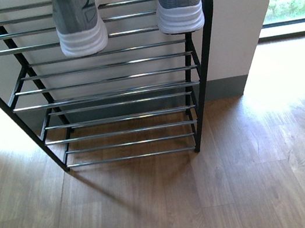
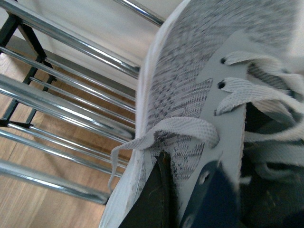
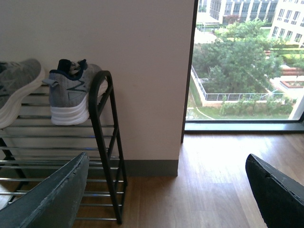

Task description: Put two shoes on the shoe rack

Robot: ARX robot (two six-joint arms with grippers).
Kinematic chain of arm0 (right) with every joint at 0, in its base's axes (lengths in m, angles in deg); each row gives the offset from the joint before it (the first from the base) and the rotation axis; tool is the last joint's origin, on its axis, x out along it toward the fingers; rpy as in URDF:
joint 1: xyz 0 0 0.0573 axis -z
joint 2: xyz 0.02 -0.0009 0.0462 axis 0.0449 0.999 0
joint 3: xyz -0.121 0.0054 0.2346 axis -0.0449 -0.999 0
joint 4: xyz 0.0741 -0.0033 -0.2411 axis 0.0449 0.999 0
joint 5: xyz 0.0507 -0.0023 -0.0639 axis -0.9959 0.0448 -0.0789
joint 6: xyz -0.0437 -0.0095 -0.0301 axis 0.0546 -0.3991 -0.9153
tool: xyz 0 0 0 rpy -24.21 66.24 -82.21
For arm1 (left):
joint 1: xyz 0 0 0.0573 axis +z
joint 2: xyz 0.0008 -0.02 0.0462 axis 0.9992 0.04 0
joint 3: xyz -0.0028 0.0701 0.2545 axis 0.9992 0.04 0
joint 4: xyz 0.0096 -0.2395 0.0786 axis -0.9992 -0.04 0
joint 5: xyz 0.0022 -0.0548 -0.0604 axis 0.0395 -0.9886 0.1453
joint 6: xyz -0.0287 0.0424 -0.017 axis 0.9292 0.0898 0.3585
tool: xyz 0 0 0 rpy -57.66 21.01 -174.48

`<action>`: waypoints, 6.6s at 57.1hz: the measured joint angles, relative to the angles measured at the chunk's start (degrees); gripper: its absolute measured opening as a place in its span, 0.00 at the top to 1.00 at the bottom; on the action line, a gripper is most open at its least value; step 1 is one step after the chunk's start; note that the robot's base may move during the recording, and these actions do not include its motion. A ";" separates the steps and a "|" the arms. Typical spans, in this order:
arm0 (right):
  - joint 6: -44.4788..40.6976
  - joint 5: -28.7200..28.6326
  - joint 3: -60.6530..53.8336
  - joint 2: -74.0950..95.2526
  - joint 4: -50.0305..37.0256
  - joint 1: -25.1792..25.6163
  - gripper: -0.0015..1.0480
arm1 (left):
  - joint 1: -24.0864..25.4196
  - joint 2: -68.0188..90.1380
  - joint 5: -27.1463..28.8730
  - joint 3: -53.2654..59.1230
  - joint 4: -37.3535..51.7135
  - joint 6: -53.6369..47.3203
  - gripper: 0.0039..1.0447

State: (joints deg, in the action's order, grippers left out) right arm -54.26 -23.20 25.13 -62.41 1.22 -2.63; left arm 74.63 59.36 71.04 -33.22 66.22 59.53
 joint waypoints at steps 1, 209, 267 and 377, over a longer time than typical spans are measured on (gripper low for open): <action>0.00 0.00 0.00 0.00 0.00 0.00 0.09 | -0.04 1.27 -0.17 -2.05 -1.09 0.48 0.99; 0.00 0.00 0.00 0.00 0.00 0.00 0.09 | 12.92 -119.21 -2.27 111.40 34.56 -35.54 0.99; -0.02 -0.02 0.00 -0.02 0.00 0.00 0.09 | 12.96 -133.04 -2.27 111.40 19.80 -35.56 0.35; -0.04 0.00 0.00 -0.04 0.02 0.00 0.09 | 12.96 -133.07 -2.29 111.38 19.80 -35.69 0.09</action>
State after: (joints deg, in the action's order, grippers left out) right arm -54.30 -23.20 25.13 -62.45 1.24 -2.63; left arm 87.59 -73.71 68.74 78.16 86.03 23.84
